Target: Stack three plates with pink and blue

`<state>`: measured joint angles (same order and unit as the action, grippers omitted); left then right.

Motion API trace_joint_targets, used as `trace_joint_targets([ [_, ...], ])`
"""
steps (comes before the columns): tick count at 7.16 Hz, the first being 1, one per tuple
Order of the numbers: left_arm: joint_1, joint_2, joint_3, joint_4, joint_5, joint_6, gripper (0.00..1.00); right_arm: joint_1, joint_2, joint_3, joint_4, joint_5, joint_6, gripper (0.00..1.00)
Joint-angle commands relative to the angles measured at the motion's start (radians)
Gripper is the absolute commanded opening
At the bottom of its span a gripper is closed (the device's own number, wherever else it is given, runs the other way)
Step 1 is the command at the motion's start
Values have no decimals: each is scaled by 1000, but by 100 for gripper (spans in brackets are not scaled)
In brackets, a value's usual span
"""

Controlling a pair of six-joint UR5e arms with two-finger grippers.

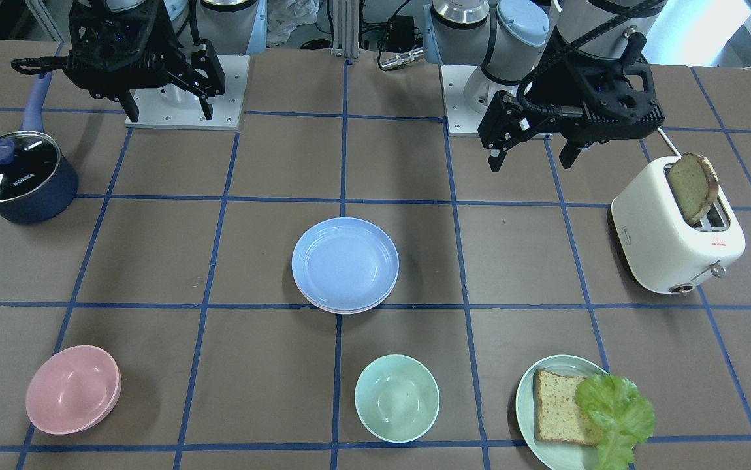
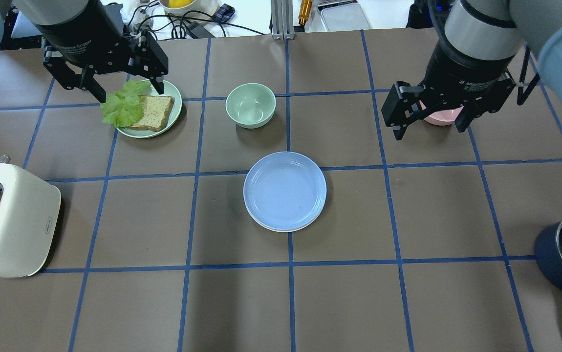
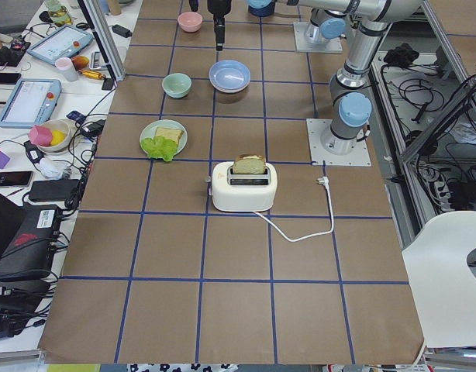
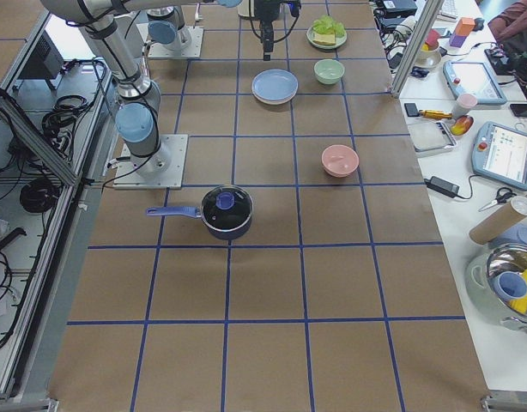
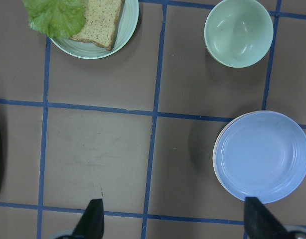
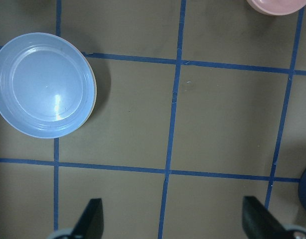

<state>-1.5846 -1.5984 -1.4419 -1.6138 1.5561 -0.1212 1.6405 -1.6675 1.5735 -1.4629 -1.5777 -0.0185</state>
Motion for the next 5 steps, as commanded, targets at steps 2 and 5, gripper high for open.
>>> trace_joint_targets([
  [2, 0, 0, 2, 5, 1, 2, 100, -2, 18, -9, -7, 10, -1, 97],
  [5, 0, 0, 2, 5, -4, 0, 100, -42, 26, -12, -14, 22, 0, 97],
])
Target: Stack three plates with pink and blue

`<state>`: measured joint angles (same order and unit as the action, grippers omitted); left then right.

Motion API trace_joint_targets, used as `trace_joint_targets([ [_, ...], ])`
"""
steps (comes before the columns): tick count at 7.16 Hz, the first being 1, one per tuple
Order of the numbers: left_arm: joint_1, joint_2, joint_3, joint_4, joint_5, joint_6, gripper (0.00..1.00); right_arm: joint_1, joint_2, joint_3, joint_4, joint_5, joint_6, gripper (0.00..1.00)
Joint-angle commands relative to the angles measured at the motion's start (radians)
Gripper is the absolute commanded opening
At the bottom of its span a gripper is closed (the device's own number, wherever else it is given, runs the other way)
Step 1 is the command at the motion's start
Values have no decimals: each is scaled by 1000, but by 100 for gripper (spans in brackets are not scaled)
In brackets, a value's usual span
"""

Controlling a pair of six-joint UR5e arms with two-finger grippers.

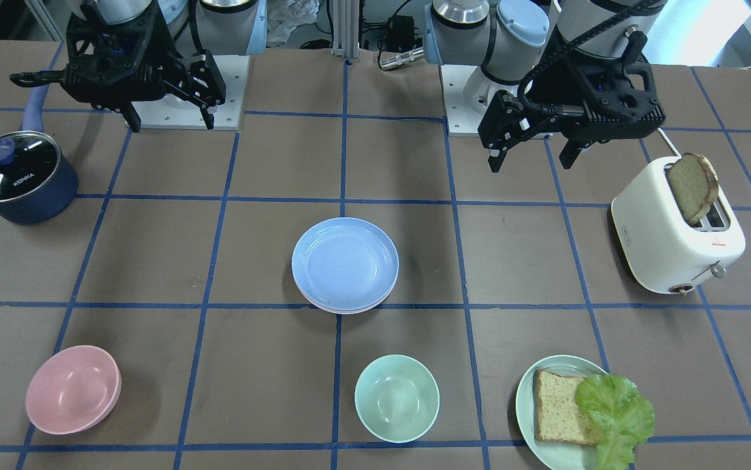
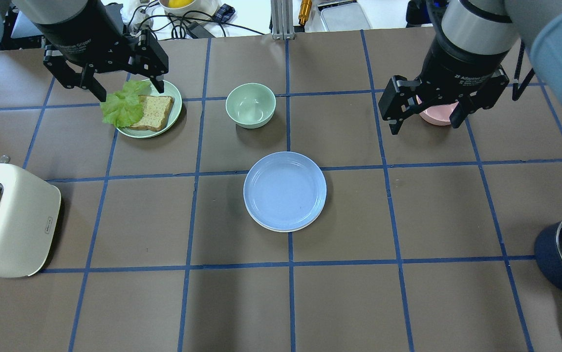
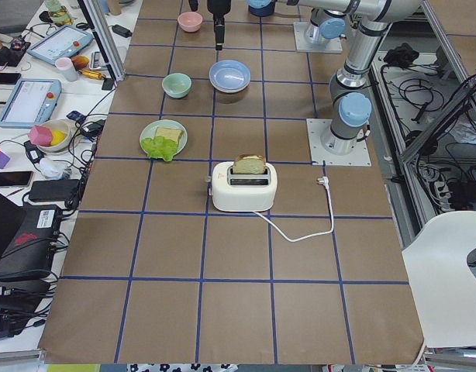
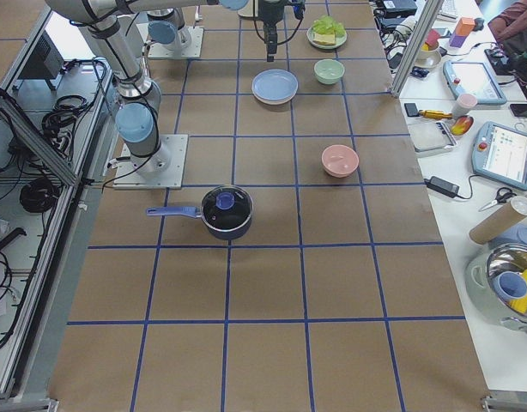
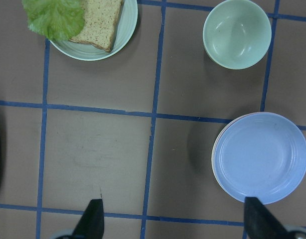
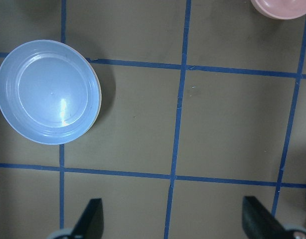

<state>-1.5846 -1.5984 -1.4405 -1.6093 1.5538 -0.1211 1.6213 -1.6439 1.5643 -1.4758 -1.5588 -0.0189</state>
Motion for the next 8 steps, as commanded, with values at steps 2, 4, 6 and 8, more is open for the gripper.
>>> trace_joint_targets([
  [2, 0, 0, -1, 0, -1, 0, 100, -26, 73, -111, 32, -6, 0, 97],
  [4, 0, 0, -1, 0, -1, 0, 100, -23, 67, -119, 43, 2, 7, 96],
  [6, 0, 0, -1, 0, -1, 0, 100, -20, 67, -118, 43, 2, 8, 96],
  [8, 0, 0, -1, 0, -1, 0, 100, -20, 67, -118, 43, 2, 8, 96],
])
